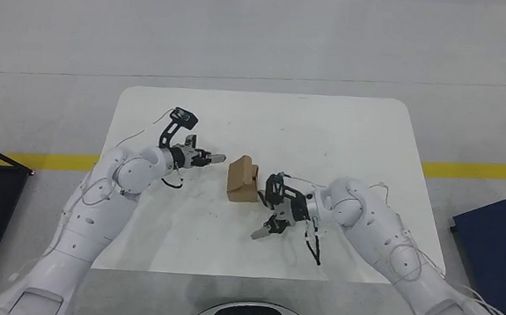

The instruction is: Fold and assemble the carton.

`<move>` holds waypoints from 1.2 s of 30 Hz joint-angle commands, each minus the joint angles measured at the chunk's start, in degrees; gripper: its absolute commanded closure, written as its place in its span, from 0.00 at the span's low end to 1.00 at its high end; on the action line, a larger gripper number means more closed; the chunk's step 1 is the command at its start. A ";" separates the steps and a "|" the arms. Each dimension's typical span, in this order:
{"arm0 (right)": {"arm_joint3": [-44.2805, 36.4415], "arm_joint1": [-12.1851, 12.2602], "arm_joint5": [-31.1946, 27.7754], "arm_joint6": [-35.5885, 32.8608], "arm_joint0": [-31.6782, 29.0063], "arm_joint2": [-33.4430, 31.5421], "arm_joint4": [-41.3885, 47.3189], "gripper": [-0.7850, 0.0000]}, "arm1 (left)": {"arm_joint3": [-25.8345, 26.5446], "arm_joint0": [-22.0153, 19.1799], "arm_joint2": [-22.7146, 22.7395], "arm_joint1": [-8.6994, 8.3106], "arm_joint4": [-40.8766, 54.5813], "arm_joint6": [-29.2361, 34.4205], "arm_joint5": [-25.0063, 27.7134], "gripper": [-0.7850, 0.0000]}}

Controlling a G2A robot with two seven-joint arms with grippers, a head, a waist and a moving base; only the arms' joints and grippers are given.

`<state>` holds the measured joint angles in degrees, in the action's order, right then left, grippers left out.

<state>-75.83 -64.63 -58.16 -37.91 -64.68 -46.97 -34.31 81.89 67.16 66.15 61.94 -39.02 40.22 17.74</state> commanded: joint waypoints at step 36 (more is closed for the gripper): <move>-5.95 6.92 23.21 32.16 -7.08 -5.53 -4.70 0.00 | 2.97 -0.25 -4.26 -0.11 -3.46 -0.84 9.79 0.00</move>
<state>-81.90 -57.57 -34.82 -5.24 -72.15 -52.94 -38.39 84.93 66.93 61.93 61.83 -42.51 39.42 27.51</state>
